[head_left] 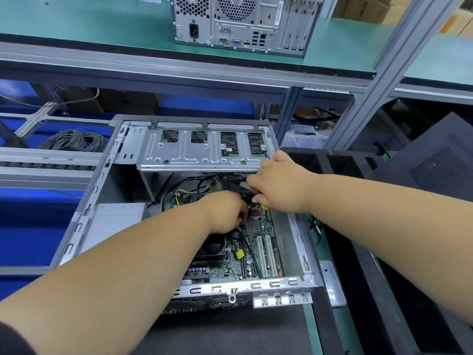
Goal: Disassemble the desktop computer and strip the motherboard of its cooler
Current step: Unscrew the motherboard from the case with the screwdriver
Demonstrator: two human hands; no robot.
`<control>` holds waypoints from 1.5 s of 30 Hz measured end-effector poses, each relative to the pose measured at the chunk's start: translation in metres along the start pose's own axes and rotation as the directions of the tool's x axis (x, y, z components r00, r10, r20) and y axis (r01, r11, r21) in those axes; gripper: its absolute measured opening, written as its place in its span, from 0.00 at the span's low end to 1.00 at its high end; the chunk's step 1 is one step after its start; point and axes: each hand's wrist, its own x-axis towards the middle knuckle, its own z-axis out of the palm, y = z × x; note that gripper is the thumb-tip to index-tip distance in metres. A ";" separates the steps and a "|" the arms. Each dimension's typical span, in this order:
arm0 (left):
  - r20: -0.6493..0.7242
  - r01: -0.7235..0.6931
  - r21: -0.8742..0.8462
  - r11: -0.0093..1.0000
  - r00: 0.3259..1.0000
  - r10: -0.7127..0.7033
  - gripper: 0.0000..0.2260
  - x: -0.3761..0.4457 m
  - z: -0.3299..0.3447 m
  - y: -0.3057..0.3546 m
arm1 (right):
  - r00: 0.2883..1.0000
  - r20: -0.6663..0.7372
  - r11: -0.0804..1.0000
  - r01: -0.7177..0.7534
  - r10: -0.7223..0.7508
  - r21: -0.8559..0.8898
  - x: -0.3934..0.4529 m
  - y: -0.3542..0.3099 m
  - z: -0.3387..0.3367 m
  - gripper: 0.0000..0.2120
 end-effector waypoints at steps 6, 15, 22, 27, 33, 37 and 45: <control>-0.001 0.006 -0.003 1.000 1.000 -0.006 0.11 0.000 0.000 0.000 | 0.998 -0.046 0.999 -0.033 0.034 0.032 -0.002 -0.003 0.002 0.12; -0.001 0.005 -0.017 1.000 1.000 -0.005 0.11 0.002 0.000 -0.001 | 0.997 -0.022 0.984 -0.063 0.068 0.166 -0.001 -0.002 -0.002 0.10; 0.011 -0.009 -0.010 1.000 1.000 0.009 0.11 0.001 0.000 -0.001 | 1.000 -0.021 1.000 -0.012 0.012 0.004 -0.003 -0.002 -0.003 0.17; 0.008 0.001 -0.034 0.999 1.000 0.000 0.10 0.001 0.000 -0.002 | 0.997 -0.009 0.981 -0.070 0.073 0.179 -0.004 -0.003 -0.002 0.12; 0.026 -0.001 0.008 1.000 1.000 0.001 0.10 0.001 -0.001 0.000 | 0.999 -0.041 1.000 -0.018 0.017 -0.026 -0.003 -0.005 0.001 0.21; 0.013 -0.003 -0.017 1.000 1.000 0.003 0.10 0.002 -0.001 -0.002 | 0.997 -0.024 0.980 -0.064 0.069 0.186 -0.001 -0.005 0.001 0.13; -0.017 0.036 0.017 0.999 0.999 -0.035 0.10 0.003 0.001 0.001 | 0.999 -0.046 1.000 -0.008 0.007 -0.019 -0.002 -0.006 0.000 0.22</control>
